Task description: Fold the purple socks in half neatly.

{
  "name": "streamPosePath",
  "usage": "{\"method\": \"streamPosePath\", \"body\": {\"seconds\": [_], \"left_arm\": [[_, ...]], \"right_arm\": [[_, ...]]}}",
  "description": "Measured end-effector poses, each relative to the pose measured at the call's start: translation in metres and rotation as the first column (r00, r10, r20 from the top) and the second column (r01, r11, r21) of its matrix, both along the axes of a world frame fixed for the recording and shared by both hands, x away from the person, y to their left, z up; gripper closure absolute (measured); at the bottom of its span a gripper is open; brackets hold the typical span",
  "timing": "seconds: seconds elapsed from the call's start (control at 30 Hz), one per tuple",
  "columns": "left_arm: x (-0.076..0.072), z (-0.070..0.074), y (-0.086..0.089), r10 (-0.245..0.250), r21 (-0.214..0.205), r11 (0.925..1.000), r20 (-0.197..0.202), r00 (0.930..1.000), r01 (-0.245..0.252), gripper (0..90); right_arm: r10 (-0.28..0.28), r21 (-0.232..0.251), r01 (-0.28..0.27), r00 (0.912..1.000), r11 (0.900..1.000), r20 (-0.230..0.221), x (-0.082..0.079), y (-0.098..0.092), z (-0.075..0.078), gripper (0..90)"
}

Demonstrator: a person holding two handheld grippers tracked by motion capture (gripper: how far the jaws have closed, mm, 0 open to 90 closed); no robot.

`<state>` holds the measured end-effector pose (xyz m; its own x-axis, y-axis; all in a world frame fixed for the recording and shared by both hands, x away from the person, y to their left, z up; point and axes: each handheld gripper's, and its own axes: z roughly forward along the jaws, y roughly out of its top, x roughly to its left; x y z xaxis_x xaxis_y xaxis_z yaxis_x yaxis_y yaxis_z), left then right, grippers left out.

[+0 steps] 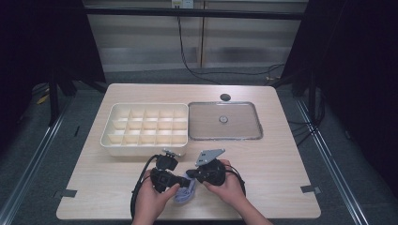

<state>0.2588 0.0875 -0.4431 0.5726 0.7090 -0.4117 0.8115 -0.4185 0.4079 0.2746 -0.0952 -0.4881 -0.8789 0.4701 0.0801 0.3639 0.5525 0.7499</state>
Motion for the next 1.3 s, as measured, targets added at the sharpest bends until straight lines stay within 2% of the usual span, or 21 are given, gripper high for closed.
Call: {"method": "streamPosePath", "body": {"seconds": [0.2, 0.27, 0.37, 0.47, 0.57, 0.7, 0.77, 0.93, 1.07, 1.17, 1.3], "left_arm": [[-0.004, -0.019, -0.007, -0.025, 0.029, 0.9993, -0.033, 0.9991, 0.026, 79.0], [-0.004, -0.021, -0.007, -0.018, 0.029, 0.9994, -0.031, 0.9993, 0.019, 80.6], [-0.006, -0.02, -0.009, -0.035, 0.068, 0.9971, -0.003, 0.9994, 0.035, 82.0], [-0.005, -0.02, -0.01, -0.033, 0.082, 0.9961, 0.004, 0.9994, 0.033, 82.8], [-0.002, -0.02, -0.008, -0.034, 0.072, 0.9968, -0.013, 0.9993, 0.035, 83.0], [-0.005, -0.021, -0.006, -0.019, 0.044, 0.9988, -0.013, 0.9997, 0.019, 81.1], [-0.006, -0.019, -0.004, -0.018, 0.036, 0.9992, -0.014, 0.9997, 0.018, 77.2], [-0.014, -0.014, -0.003, -0.018, 0.017, 0.9997, -0.005, 0.9998, 0.018, 76.0], [-0.016, -0.018, -0.004, -0.032, 0.033, 0.9989, -0.01, 0.9994, 0.032, 76.0], [-0.015, -0.021, -0.004, -0.03, 0.03, 0.9991, -0.022, 0.9993, 0.031, 77.3], [-0.014, -0.023, -0.004, -0.036, 0.044, 0.9984, -0.011, 0.9993, 0.036, 80.5]], "right_arm": [[0.004, 0.001, -0.004, 1.0, 1.0, -0.003, -0.001, 0.0, 0.0, 90.0], [0.007, 0.002, -0.007, 1.0, 1.0, -0.001, -0.001, 0.001, 0.0, 90.0], [0.006, 0.004, -0.006, 1.0, 1.0, 0.001, -0.001, 0.001, 0.0, 90.0], [0.002, 0.007, -0.002, 1.0, 1.0, 0.003, -0.001, 0.001, -0.001, 90.0], [-0.004, 0.013, 0.004, 1.0, 0.9999, 0.0, -0.001, 0.001, -0.002, 90.0], [-0.004, 0.01, 0.004, 1.0, 0.9999, -0.004, -0.002, 0.001, -0.002, 90.0], [-0.002, 0.007, 0.002, 1.0, 1.0, -0.004, -0.002, 0.001, -0.002, 90.0], [0.001, 0.009, -0.001, 1.0, 1.0, 0.003, -0.002, 0.0, -0.002, 90.0], [-0.003, 0.014, 0.003, 1.0, 0.9999, -0.001, -0.001, 0.0, -0.002, 90.0], [-0.003, 0.007, 0.003, 1.0, 1.0, 0.002, -0.002, 0.001, -0.002, 90.0], [-0.003, 0.008, 0.003, 1.0, 1.0, 0.005, -0.002, 0.0, -0.002, 90.0]]}}
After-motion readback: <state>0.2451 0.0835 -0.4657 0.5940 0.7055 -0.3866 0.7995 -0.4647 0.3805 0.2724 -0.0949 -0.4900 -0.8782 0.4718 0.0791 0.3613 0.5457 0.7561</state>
